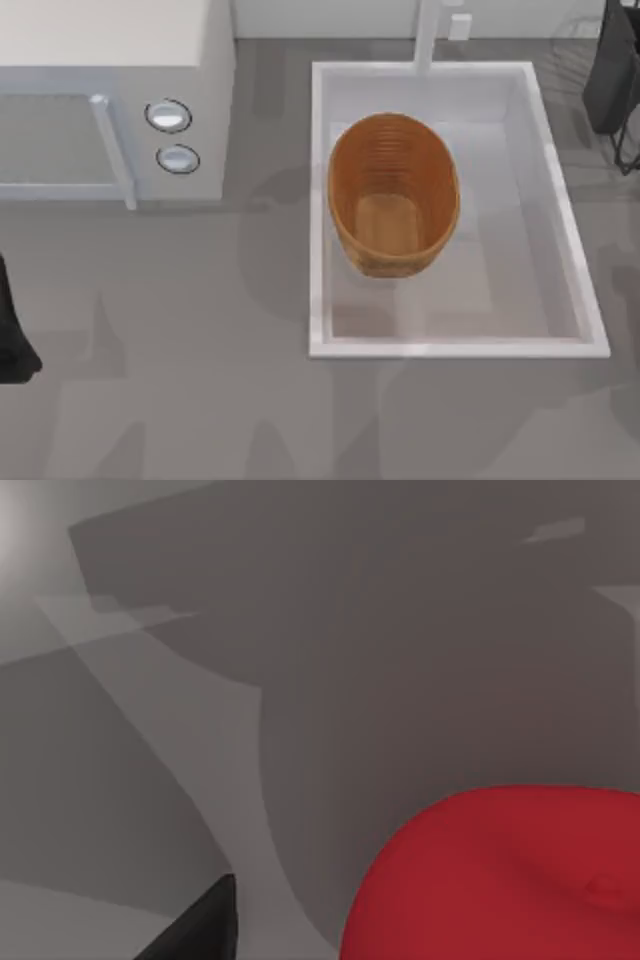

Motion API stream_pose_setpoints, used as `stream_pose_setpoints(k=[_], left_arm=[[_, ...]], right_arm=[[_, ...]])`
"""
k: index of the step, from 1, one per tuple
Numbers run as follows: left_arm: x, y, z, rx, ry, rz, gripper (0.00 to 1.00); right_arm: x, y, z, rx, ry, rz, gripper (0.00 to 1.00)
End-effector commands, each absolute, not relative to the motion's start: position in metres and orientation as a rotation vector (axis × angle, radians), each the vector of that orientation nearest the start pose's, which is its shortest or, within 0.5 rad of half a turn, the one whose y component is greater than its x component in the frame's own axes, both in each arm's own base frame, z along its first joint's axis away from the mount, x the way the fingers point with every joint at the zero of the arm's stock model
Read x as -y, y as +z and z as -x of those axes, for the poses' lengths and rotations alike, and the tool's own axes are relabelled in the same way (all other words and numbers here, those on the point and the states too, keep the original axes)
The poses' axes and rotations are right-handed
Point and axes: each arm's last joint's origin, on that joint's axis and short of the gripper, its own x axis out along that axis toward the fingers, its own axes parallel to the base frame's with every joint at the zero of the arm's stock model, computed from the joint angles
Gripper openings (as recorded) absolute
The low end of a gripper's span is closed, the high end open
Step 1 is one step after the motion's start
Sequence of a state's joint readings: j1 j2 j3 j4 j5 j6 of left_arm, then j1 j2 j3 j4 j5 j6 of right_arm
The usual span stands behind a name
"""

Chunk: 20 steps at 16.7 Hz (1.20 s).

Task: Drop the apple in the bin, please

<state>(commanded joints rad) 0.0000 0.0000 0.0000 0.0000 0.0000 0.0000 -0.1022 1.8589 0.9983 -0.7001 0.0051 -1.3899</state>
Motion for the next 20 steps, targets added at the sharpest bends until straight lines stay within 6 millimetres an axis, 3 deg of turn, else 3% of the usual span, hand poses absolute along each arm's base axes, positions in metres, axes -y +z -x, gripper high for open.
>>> stream_pose_setpoints(k=[13, 20], left_arm=[[0.0012, 0.1600, -0.1057, 0.000, 0.000, 0.000, 1.00], [0.0012, 0.1600, -0.1057, 0.000, 0.000, 0.000, 1.00]], right_arm=[[0.0300, 0.1070, -0.3054, -1.324, 0.993, 1.009, 0.02], [0.0300, 0.1070, -0.3054, -1.324, 0.993, 1.009, 0.00]])
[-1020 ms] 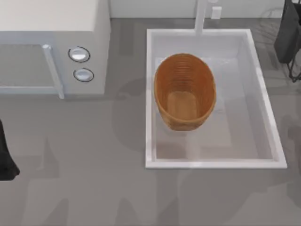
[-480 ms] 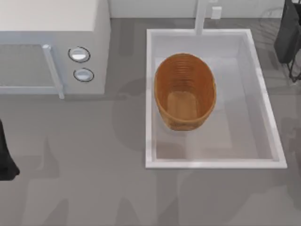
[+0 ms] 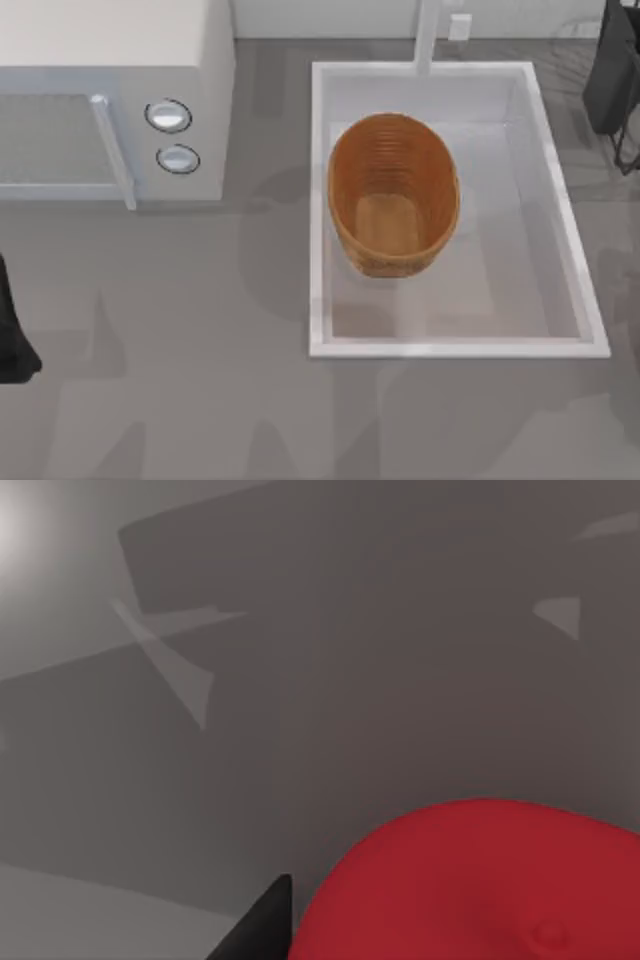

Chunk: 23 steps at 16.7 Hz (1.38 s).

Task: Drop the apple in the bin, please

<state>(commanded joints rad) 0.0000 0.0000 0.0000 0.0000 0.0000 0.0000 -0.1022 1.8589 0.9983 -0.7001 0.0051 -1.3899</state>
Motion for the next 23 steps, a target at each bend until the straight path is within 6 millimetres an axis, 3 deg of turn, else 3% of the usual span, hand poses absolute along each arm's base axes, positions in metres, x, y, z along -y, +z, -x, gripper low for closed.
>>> stream_pose_setpoints(k=[4, 6, 10, 16, 18, 23], left_arm=[[0.001, 0.160, -0.106, 0.000, 0.000, 0.000, 1.00], [0.001, 0.160, -0.106, 0.000, 0.000, 0.000, 1.00], [0.001, 0.160, -0.106, 0.000, 0.000, 0.000, 1.00], [0.001, 0.160, -0.106, 0.000, 0.000, 0.000, 1.00], [0.001, 0.160, -0.106, 0.000, 0.000, 0.000, 1.00], [0.001, 0.160, -0.106, 0.000, 0.000, 0.000, 1.00]], right_arm=[[0.029, 0.119, -0.304, -1.334, 0.985, 0.991, 0.00], [0.031, 0.134, -0.309, -1.329, 0.977, 0.992, 0.00], [0.032, 0.183, -0.315, -1.333, 0.982, 0.991, 0.00], [0.029, 0.256, -0.304, -1.341, 0.996, 0.988, 0.00], [0.028, 0.265, -0.302, -1.335, 0.989, 0.991, 0.00], [0.028, 0.264, -0.305, -1.339, 0.985, 0.979, 0.00]])
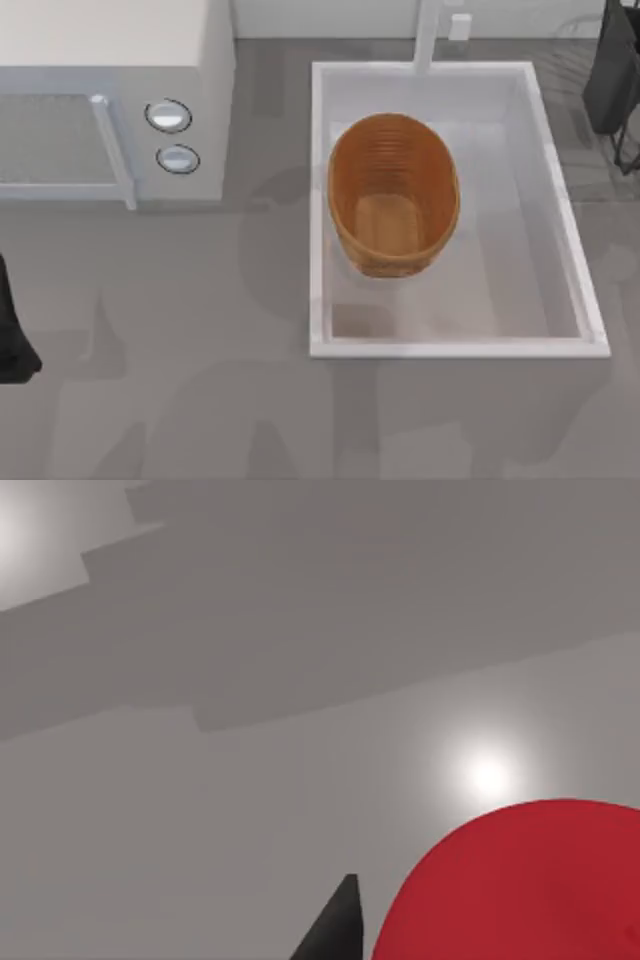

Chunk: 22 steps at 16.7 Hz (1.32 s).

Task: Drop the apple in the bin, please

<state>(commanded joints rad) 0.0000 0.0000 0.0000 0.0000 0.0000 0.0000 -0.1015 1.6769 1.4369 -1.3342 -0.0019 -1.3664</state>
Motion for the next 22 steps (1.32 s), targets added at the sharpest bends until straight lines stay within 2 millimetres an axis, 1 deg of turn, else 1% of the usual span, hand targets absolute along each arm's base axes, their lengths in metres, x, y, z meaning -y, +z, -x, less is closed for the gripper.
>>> stream_pose_setpoints(k=[3, 5, 7, 10, 14, 16, 18, 20, 22], left_arm=[[0.001, 0.160, -0.106, 0.000, 0.000, 0.000, 1.00], [0.001, 0.160, -0.106, 0.000, 0.000, 0.000, 1.00], [0.001, 0.160, -0.106, 0.000, 0.000, 0.000, 1.00], [0.001, 0.160, -0.106, 0.000, 0.000, 0.000, 1.00], [0.001, 0.160, -0.106, 0.000, 0.000, 0.000, 1.00], [0.001, 0.160, -0.106, 0.000, 0.000, 0.000, 1.00], [0.001, 0.160, -0.106, 0.000, 0.000, 0.000, 1.00], [0.001, 0.160, -0.106, 0.000, 0.000, 0.000, 1.00], [0.001, 0.160, -0.106, 0.000, 0.000, 0.000, 1.00]], right_arm=[[0.021, 0.270, -0.322, -1.338, 0.943, 0.905, 0.00], [0.012, 0.276, -0.341, -1.340, 0.901, 0.820, 0.00], [-0.001, 0.279, -0.362, -1.352, 0.855, 0.705, 0.00], [-0.029, 0.277, -0.396, -1.406, 0.768, 0.474, 0.00], [-0.075, 0.264, -0.432, -1.521, 0.620, 0.119, 0.00], [-0.099, 0.256, -0.444, -1.574, 0.546, -0.044, 0.00], [-0.122, 0.251, -0.451, -1.614, 0.483, -0.182, 0.00], [-0.141, 0.249, -0.454, -1.637, 0.439, -0.288, 0.00], [-0.156, 0.249, -0.456, -1.646, 0.416, -0.359, 0.00]])
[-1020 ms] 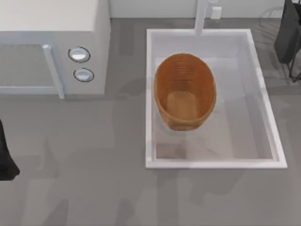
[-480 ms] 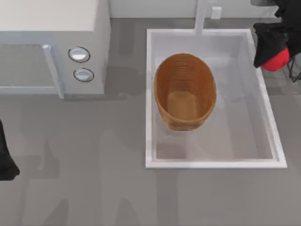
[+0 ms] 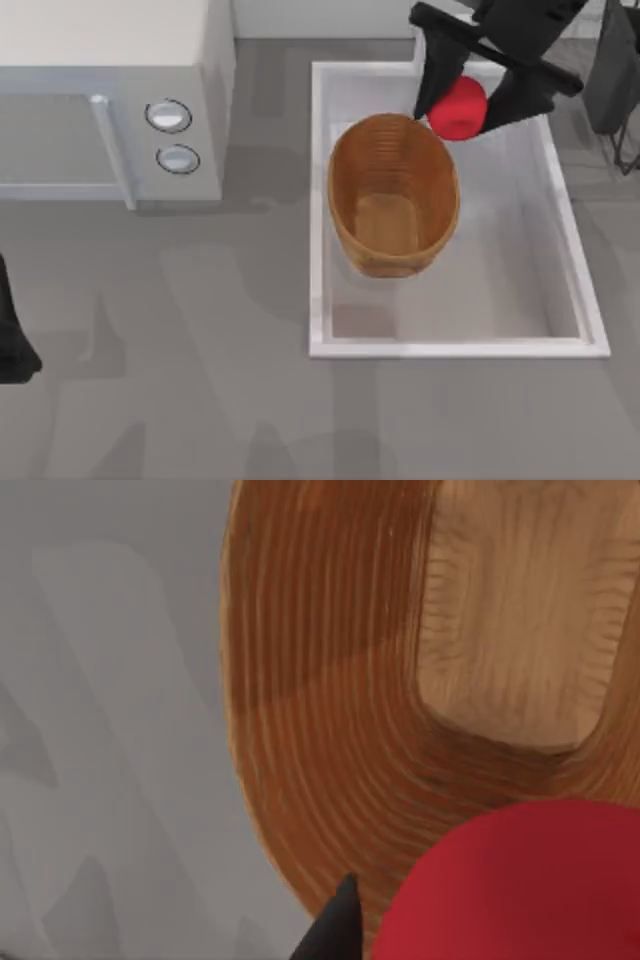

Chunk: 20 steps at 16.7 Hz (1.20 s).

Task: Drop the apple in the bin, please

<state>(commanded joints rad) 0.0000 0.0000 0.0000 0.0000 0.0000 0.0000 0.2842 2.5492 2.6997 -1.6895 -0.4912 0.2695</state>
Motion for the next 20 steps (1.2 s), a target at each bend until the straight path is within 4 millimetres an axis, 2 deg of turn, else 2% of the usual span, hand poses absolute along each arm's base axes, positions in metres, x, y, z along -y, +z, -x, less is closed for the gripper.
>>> stream_pose_setpoints(k=[3, 10, 12, 17, 20], left_arm=[[0.001, 0.160, -0.106, 0.000, 0.000, 0.000, 1.00], [0.001, 0.160, -0.106, 0.000, 0.000, 0.000, 1.00], [0.001, 0.160, -0.106, 0.000, 0.000, 0.000, 1.00], [0.001, 0.160, -0.106, 0.000, 0.000, 0.000, 1.00], [0.001, 0.160, -0.106, 0.000, 0.000, 0.000, 1.00]], right_arm=[[-0.166, 0.250, -0.455, -1.646, 0.406, -0.406, 0.00], [-0.168, 0.247, -0.457, -1.637, 0.407, -0.407, 0.00], [-0.174, 0.238, -0.457, -1.636, 0.411, -0.404, 0.00], [-0.189, 0.197, -0.452, -1.666, 0.398, -0.406, 0.00], [-0.195, 0.187, -0.449, -1.649, 0.405, -0.406, 0.00]])
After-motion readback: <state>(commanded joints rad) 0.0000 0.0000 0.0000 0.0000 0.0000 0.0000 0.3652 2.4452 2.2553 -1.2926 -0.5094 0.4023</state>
